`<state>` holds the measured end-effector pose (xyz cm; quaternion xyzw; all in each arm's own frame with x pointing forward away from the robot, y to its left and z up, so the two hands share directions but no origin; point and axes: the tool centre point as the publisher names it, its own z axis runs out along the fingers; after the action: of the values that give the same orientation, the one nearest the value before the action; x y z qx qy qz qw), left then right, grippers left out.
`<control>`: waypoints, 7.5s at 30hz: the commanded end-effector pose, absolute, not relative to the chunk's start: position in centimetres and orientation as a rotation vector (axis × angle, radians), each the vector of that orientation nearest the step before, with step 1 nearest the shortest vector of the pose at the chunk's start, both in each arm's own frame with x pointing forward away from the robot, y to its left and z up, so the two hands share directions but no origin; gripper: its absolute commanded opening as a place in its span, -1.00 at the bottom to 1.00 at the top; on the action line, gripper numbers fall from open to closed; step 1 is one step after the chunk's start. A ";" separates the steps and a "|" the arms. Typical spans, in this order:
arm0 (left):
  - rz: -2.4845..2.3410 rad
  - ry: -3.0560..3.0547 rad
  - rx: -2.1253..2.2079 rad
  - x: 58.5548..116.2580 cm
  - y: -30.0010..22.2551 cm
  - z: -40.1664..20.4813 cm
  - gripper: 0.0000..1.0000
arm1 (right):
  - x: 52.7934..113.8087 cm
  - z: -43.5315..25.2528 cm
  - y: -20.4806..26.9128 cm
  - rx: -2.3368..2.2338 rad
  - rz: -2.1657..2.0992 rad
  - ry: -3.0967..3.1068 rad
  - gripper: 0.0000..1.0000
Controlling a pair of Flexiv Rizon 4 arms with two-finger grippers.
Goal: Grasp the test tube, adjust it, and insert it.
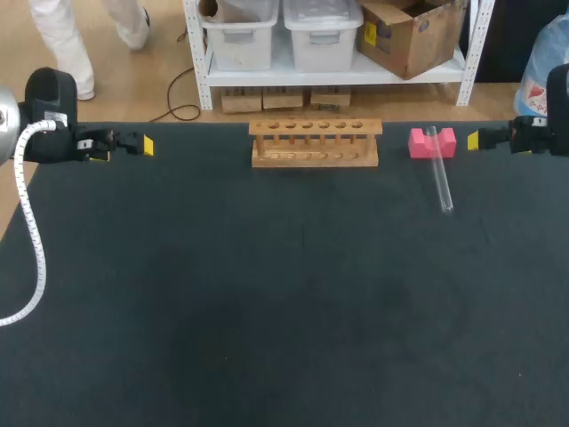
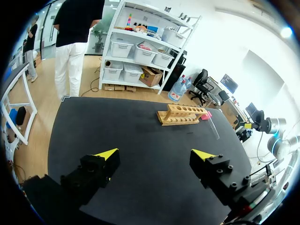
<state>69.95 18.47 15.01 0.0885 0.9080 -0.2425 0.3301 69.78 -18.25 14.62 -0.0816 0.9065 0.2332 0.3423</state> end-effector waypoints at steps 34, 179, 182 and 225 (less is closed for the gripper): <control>-0.848 1.801 1.048 75.3 18.3 16.0 1.00 | 69.7 14.7 -18.2 -0.210 0.601 2.358 1.00; -0.864 1.751 1.111 79.8 10.7 11.0 1.00 | 78.7 5.1 -16.3 -0.026 0.180 2.227 1.00; -0.864 1.751 1.111 79.8 10.7 11.0 1.00 | 79.1 4.5 -16.4 -0.050 0.201 2.230 1.00; -0.864 1.751 1.111 79.8 10.7 11.0 1.00 | 81.7 -1.0 -16.3 -0.209 0.377 2.341 0.33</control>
<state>79.96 10.65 11.07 0.4467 0.7039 -0.3474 0.4294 81.68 -16.06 -1.11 -0.0506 0.9217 0.0706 0.3780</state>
